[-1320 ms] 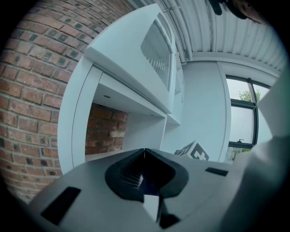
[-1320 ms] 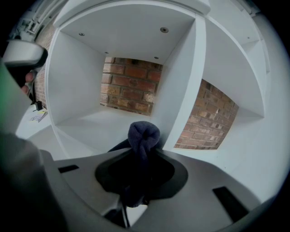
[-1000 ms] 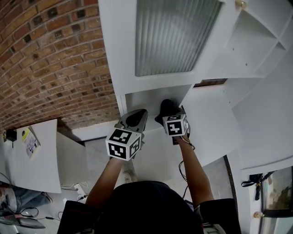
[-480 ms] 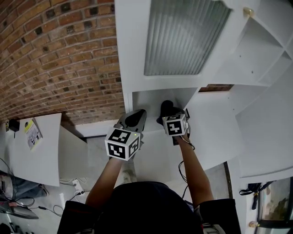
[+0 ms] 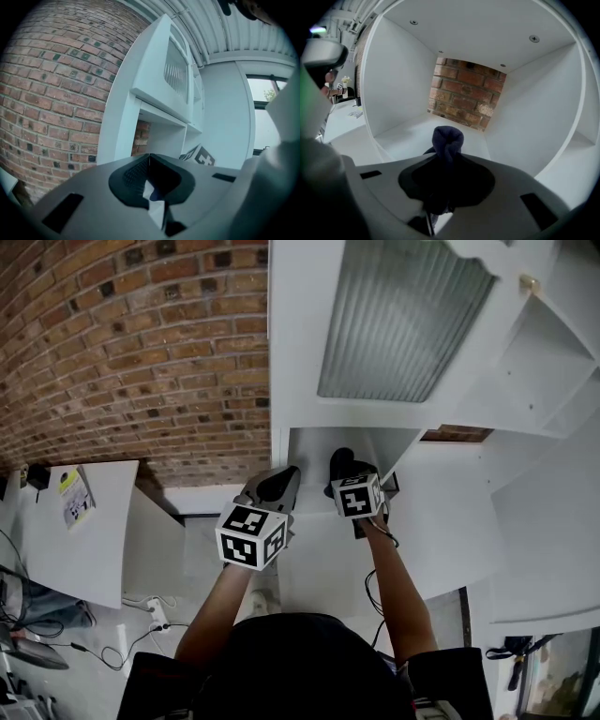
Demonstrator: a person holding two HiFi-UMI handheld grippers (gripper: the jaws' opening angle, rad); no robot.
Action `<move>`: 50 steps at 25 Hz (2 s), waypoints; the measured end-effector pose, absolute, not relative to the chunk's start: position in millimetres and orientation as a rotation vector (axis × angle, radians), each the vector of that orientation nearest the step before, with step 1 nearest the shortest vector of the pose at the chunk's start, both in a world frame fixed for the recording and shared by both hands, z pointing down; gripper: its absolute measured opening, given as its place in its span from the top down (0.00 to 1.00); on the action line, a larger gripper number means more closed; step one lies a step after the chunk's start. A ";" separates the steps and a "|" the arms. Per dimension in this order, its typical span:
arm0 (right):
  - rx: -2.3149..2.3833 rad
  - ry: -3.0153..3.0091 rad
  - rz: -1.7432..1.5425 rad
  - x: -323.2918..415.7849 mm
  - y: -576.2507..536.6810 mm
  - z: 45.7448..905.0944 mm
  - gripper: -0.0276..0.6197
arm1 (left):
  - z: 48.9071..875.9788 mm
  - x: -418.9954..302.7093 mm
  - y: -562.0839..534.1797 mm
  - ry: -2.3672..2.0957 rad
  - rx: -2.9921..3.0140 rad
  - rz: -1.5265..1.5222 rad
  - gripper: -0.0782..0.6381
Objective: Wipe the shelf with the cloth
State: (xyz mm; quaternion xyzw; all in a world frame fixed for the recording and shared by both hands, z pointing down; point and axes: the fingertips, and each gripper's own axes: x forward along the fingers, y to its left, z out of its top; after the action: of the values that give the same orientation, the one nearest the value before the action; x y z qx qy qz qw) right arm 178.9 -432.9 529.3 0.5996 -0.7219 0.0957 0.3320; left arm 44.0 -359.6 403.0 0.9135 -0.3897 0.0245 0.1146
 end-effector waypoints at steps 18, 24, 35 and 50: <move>1.397 -1.933 0.165 125.4 -448.3 530.5 0.83 | 406.2 3.7 -355.3 -1.303 2.596 0.045 0.87; 1.331 -1.977 0.146 97.0 -454.2 529.9 0.83 | 407.3 -13.5 -354.6 -1.359 2.558 0.039 0.87; 1.246 -2.007 0.072 52.0 -463.3 533.3 0.83 | 411.5 -50.8 -352.2 -1.465 2.478 0.015 0.87; 1.221 -1.978 0.003 52.6 -466.1 535.0 0.83 | 418.0 -44.1 -356.6 -1.454 2.469 0.020 0.87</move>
State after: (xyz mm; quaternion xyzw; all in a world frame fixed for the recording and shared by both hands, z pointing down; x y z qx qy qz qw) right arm 52.6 -466.1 535.0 0.4821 -0.7810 0.0012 0.3970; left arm -44.1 -356.6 418.0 0.8535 -0.5026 0.0068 0.1374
